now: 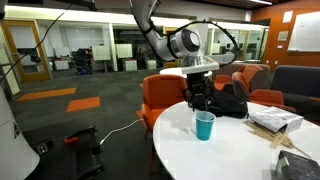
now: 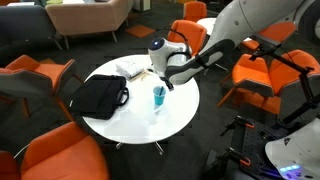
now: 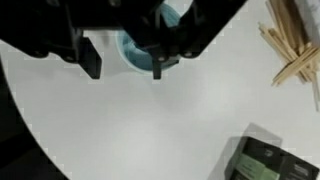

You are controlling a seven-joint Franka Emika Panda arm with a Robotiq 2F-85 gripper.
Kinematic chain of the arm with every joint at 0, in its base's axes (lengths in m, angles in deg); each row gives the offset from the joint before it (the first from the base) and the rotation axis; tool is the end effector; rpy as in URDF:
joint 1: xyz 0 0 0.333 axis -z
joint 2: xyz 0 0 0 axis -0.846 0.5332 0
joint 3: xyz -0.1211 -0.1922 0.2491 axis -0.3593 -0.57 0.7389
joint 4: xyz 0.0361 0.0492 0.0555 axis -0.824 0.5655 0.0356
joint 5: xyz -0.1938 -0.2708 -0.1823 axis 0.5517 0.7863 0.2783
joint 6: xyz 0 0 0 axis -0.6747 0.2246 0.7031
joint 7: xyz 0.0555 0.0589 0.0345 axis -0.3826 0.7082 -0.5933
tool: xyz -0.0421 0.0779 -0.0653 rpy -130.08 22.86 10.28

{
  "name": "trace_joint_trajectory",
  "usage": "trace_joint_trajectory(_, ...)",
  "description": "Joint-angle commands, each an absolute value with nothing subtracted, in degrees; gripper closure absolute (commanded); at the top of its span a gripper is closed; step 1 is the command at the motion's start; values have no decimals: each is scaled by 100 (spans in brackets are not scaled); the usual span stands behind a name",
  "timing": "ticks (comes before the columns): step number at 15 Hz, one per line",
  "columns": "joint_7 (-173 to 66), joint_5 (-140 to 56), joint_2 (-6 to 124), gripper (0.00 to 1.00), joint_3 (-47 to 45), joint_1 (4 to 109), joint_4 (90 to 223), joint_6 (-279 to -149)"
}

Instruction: Take the blue pen out of the light blue cup

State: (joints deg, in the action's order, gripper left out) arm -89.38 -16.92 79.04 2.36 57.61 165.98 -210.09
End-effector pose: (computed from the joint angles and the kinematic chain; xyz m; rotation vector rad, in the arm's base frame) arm 0.6470 -0.0174 0.2101 2.5476 1.2138 -0.3341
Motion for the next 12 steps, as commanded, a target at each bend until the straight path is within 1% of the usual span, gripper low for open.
trace_joint_trajectory(1,-9507,-1697,8326,50,432,5904,16000,-20926)
trace_joint_trajectory(2,-9679,-1744,8448,55,490,5938,15847,-20922)
trace_joint_trajectory(3,-9777,-1738,8559,54,509,5940,15712,-20908)
trace_joint_trajectory(4,-9943,-1740,8664,58,552,5962,15583,-20912)
trace_joint_trajectory(5,-10054,-1733,8764,57,576,5967,15462,-20907)
trace_joint_trajectory(6,-10169,-1695,8854,53,576,5947,15354,-20914)
trace_joint_trajectory(9,-10436,-1684,9107,51,567,5927,15039,-20911)
trace_joint_trajectory(11,-10700,-1734,9228,58,609,5970,14896,-20947)
trace_joint_trajectory(12,-10830,-1770,9265,71,632,5994,14861,-20958)
